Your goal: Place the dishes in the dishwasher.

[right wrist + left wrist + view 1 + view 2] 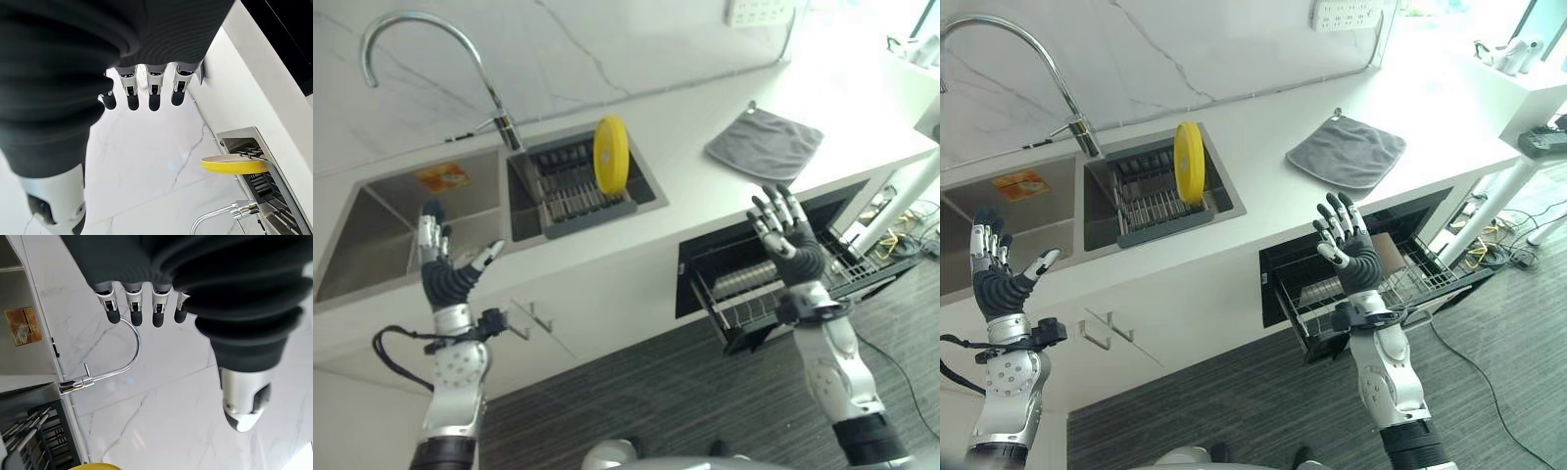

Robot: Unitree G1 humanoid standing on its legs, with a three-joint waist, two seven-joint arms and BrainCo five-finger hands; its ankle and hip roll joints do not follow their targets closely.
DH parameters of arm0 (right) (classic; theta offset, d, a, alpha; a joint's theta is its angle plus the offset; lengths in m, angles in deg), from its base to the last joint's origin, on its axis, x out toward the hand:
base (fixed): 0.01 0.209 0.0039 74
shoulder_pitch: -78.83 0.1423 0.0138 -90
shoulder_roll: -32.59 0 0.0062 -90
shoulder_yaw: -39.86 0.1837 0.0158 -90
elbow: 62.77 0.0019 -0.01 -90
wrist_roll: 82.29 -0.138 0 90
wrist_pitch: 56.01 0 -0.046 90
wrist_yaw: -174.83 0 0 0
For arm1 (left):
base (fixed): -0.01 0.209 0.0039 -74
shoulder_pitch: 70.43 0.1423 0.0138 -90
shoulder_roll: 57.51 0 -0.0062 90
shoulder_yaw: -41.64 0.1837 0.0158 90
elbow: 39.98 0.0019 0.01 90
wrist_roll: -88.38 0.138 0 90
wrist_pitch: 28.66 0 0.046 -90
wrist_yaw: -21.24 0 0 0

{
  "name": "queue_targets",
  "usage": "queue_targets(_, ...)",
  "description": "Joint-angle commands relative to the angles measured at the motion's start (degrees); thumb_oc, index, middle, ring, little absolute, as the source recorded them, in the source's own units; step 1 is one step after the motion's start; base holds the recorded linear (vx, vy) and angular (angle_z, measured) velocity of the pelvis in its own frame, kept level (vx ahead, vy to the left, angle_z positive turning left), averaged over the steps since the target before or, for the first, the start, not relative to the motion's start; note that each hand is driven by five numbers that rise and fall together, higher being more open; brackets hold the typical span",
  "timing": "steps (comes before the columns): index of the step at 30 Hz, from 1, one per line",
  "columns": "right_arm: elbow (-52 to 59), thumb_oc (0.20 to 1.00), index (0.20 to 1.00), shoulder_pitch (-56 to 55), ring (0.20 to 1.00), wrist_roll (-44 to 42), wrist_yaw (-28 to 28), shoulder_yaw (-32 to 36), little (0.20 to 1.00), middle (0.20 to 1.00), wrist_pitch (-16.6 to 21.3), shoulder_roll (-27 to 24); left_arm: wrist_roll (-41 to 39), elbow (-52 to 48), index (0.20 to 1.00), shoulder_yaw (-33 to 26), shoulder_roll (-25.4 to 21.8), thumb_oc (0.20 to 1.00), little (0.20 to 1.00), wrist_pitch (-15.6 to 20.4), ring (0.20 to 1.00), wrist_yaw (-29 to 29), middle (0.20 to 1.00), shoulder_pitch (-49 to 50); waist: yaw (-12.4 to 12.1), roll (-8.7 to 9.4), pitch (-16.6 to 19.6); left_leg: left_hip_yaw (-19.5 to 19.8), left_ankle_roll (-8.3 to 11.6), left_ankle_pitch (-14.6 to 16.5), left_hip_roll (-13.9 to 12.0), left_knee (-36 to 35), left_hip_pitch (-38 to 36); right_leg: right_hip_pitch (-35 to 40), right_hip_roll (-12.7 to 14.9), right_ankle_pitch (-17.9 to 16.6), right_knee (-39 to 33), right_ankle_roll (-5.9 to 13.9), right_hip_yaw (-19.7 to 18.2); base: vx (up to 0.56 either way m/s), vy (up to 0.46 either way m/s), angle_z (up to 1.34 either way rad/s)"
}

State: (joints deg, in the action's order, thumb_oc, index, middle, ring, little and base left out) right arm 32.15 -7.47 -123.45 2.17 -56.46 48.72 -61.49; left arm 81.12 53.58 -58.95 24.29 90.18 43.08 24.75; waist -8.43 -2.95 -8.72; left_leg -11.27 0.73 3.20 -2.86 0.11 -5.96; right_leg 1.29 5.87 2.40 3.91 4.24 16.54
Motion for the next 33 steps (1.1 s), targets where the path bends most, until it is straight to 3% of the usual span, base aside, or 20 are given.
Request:
queue_targets(1, 3.31, 1.0, 1.0, 1.93, 1.0, 1.04, -0.92, -0.13, 1.0, 1.0, 2.89, 0.7, 1.94, -1.88, 1.0, -0.23, -4.92, 1.0, 1.0, 2.37, 1.0, -0.74, 1.0, -1.3, -0.82, 2.33, 2.32, 1.33, 1.24, -2.79, 1.24, -2.78, 2.68, 4.21, 0.71, 1.54, -2.04, 3.06, 2.15, 0.02, -0.054, -0.02)
queue_targets(7, 3.47, 1.0, 1.0, 1.89, 1.0, 1.21, -0.56, -1.3, 1.0, 1.0, 1.99, 0.7, 2.39, -2.67, 1.0, 0.53, -5.04, 1.0, 1.0, 1.58, 1.0, -1.37, 1.0, -0.82, -0.42, 2.35, 2.55, -0.28, 1.71, -1.52, 0.88, -0.61, 2.47, 4.91, 0.91, 1.02, -3.41, 2.87, 2.77, 0.0, -0.055, -0.01)
queue_targets(10, 4.09, 1.0, 1.0, 2.1, 1.0, 0.84, 0.3, -2.03, 1.0, 1.0, 1.15, 0.2, 3.72, -2.87, 1.0, 2.26, -4.98, 1.0, 1.0, 1.16, 1.0, -0.28, 1.0, -1.1, -0.19, 3.47, 1.35, -1.63, 2.57, 0.4, 0.19, 11.04, 7.04, 5.31, 1.48, 0.84, -3.22, 1.44, 2.74, -0.03, -0.096, -0.02)
queue_targets(12, 3.03, 1.0, 1.0, 2.81, 1.0, 1.66, 0.71, -3.25, 1.0, 1.0, 1.35, 0.24, 4.31, -3.64, 1.0, 2.67, -4.85, 1.0, 1.0, 0.47, 1.0, -0.3, 1.0, -0.58, -0.9, 3.48, 0.09, 1.04, 3.25, -1.74, -0.35, 20.68, 12.65, 5.38, 0.72, 1.09, -2.73, 0.14, 0.53, -0.01, -0.073, -0.03)
queue_targets(13, 2.73, 1.0, 1.0, 2.95, 1.0, 1.73, 0.8, -3.45, 1.0, 1.0, 1.35, 0.26, 4.48, -3.74, 1.0, 2.68, -4.78, 1.0, 1.0, 0.2, 1.0, -0.52, 1.0, -0.47, -1.0, 3.33, -0.03, 1.4, 3.31, -2.25, -0.52, 21.32, 13.3, 5.41, 0.43, 1.18, -2.63, 0.0, 0.12, 0.04, 0.016, -0.15)
queue_targets(16, 1.74, 1.0, 1.0, 3.29, 1.0, 1.9, 1.52, -4.44, 1.0, 1.0, 0.86, 0.78, 4.45, -4.1, 1.0, 2.93, -5.05, 1.0, 1.0, -0.87, 1.0, -1.13, 1.0, 0.62, -1.54, 2.02, 0.19, 2.38, 3.57, -5.11, -1.83, 10.57, 12.18, 6.3, -0.63, 1.64, -3.69, 0.79, -0.39, 0.16, 0.184, -0.42)
queue_targets(17, 1.72, 1.0, 1.0, 3.21, 1.0, 2.49, 1.57, -5.02, 1.0, 1.0, 0.58, 1.09, 4.55, -4.52, 1.0, 3.36, -5.0, 1.0, 1.0, -1.34, 1.0, -1.14, 1.0, 1.23, -1.89, 1.42, 0.32, 3.36, 4.38, -7.87, -2.83, 4.76, 11.83, 6.92, -0.9, 1.79, -4.46, 1.2, -0.6, 0.18, 0.277, -0.16)
queue_targets(18, 2.19, 1.0, 1.0, 3.01, 1.0, 3.1, 1.44, -5.59, 1.0, 1.0, 0.07, 1.19, 4.67, -5.47, 1.0, 3.43, -4.88, 1.0, 1.0, -2.26, 1.0, -1.01, 1.0, 1.87, -2.23, 0.87, 0.1, 4.55, 5.57, -12.53, -3.92, 0.74, 11.91, 7.95, -1.14, 2.03, -5.28, 1.3, -1.16, 0.22, 0.367, -0.19)
queue_targets(19, 2.54, 1.0, 1.0, 2.89, 1.0, 3.32, 1.41, -6.07, 1.0, 1.0, -0.33, 1.0, 4.43, -5.86, 1.0, 3.32, -4.75, 1.0, 1.0, -2.72, 1.0, -1.42, 1.0, 2.24, -2.41, 0.52, -0.13, 5.17, 6.44, -15.12, -5.08, -0.25, 12.82, 8.56, -1.08, 2.5, -5.36, 1.41, -1.2, 0.17, 0.287, -0.24)
queue_targets(21, 3.03, 1.0, 1.0, 2.6, 1.0, 3.1, 1.33, -6.4, 1.0, 1.0, -0.24, 0.46, 3.95, -5.57, 1.0, 3.28, -4.64, 1.0, 1.0, -2.32, 1.0, -2.59, 1.0, 2.24, -2.24, 0.41, -0.4, 3.98, 6.92, -15.98, -6.01, 0.18, 13.7, 8.95, -0.71, 3.19, -4.66, 1.58, -0.17, 0.11, 0.242, -0.3)
queue_targets(23, 3.14, 1.0, 1.0, 2.24, 1.0, 2.81, 1.42, -6.41, 1.0, 1.0, 0.81, -0.45, 3.1, -4.58, 1.0, 4.04, -4.93, 1.0, 1.0, -1.47, 1.0, -4.18, 1.0, 1.47, -1.42, 0.66, -0.3, -0.83, 6.42, -13.73, -6.59, -0.13, 13.34, 8.93, 0.31, 3.51, -3.35, 2.07, 2.6, 0.13, 0.287, -0.35)
queue_targets(25, 2.89, 1.0, 1.0, 1.88, 1.0, 1.82, 1.39, -6.39, 1.0, 1.0, 1.21, -0.61, 2.96, -3.7, 1.0, 5.54, -5.39, 1.0, 1.0, -1.99, 1.0, -4.83, 1.0, 0.73, -1.61, 0.88, -0.08, -0.86, 5.67, -12.8, -5.99, 1.14, 13.96, 8.77, 0.98, 4.77, -0.63, 2.19, 3.2, 0.18, 0.297, -0.23)
queue_targets(26, 2.22, 1.0, 1.0, 2.28, 1.0, 0.24, 1.66, -5.87, 1.0, 1.0, 1.82, -0.92, 3.76, -3.65, 1.0, 6.48, -5.89, 1.0, 1.0, -1.57, 1.0, -5.66, 1.0, 0.32, -2.3, 1.69, 0.12, -0.39, 3.58, -8.97, -3.93, 2.02, 13.75, 9.29, 2.04, 6.75, 2.12, 2.22, 3.28, 0.15, 0.19, -0.31)
queue_targets(33, 2.64, 1.0, 1.0, 3.04, 1.0, 3.68, -1.26, -5.61, 1.0, 1.0, 1.32, 1.45, 2.6, -3.97, 1.0, 6.68, -6.57, 1.0, 1.0, 0.11, 1.0, -9.56, 1.0, 0.07, -4.86, 2.0, 1.49, 1.78, -0.14, -5.11, 0.73, 2.88, 12.6, 9.39, 3.6, 9.62, 6.31, 2.61, 3.19, 0.17, 0.18, -0.01)
